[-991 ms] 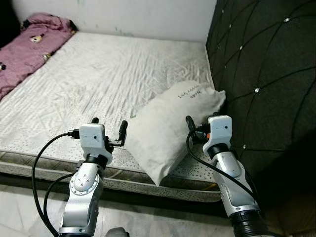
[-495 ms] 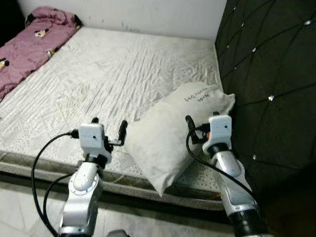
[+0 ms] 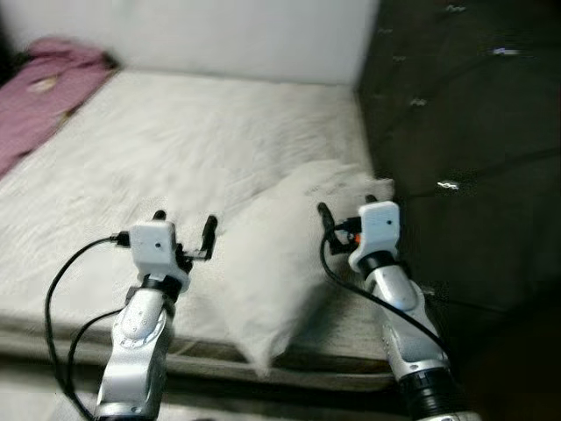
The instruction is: Clean up the room
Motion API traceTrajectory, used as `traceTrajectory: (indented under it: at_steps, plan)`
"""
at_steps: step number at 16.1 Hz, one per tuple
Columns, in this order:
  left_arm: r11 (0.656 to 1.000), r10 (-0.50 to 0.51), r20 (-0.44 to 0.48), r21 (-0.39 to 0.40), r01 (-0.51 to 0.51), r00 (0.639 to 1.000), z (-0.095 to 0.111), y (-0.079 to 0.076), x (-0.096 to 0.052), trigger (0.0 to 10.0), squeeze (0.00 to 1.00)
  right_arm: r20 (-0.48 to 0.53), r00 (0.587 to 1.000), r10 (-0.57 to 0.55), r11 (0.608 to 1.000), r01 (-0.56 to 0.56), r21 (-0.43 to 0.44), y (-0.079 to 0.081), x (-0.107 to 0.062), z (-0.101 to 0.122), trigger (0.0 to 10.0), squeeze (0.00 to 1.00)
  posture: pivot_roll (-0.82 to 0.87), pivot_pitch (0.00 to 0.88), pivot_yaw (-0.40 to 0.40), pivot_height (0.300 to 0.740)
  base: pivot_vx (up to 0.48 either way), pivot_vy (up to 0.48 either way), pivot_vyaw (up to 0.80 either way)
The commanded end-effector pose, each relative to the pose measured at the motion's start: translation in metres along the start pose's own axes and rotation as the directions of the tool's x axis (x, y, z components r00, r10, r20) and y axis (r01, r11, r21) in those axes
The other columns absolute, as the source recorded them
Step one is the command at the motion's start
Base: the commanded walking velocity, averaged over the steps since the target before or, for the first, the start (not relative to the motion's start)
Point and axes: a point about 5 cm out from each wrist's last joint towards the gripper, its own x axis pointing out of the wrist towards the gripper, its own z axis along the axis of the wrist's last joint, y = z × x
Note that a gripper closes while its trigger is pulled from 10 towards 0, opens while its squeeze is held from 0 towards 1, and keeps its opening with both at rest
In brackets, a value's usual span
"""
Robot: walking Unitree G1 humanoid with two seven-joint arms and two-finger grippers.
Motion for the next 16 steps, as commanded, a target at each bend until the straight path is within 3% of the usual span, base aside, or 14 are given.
traceTrajectory:
  at_steps: [1,4,11,16]
  plan:
    - [1.000,0.004,-0.019,0.011,-0.004,1.000,-0.0028,0.0000,-0.0020,10.0,0.00,-0.002,1.000,-0.016,1.000,0.016,0.001,-0.0036,0.0010,0.0001,10.0,0.00,0.05,0.000,-0.017,0.740,0.000,0.000,0.00]
    - [1.000,0.000,-0.021,0.003,0.000,1.000,-0.0031,-0.0006,-0.0026,10.0,0.00,-0.012,1.000,-0.021,1.000,0.021,0.003,-0.0042,-0.0002,-0.0017,10.0,0.00,0.05,0.000,-0.023,0.740,0.000,0.000,0.00]
    - [1.000,-0.005,-0.028,-0.011,0.004,1.000,-0.0020,0.0002,-0.0007,10.0,0.00,-0.031,0.999,-0.027,1.000,0.027,0.014,-0.0039,0.0016,-0.0033,10.0,0.00,0.05,0.000,-0.013,0.740,0.000,0.480,0.00]
    - [1.000,-0.008,-0.007,-0.002,0.008,1.000,0.0008,-0.0008,-0.0004,10.0,0.00,-0.041,0.999,-0.031,0.999,0.032,0.026,-0.0053,0.0023,-0.0045,10.0,0.00,0.05,0.000,-0.018,0.740,0.000,0.384,-0.60]
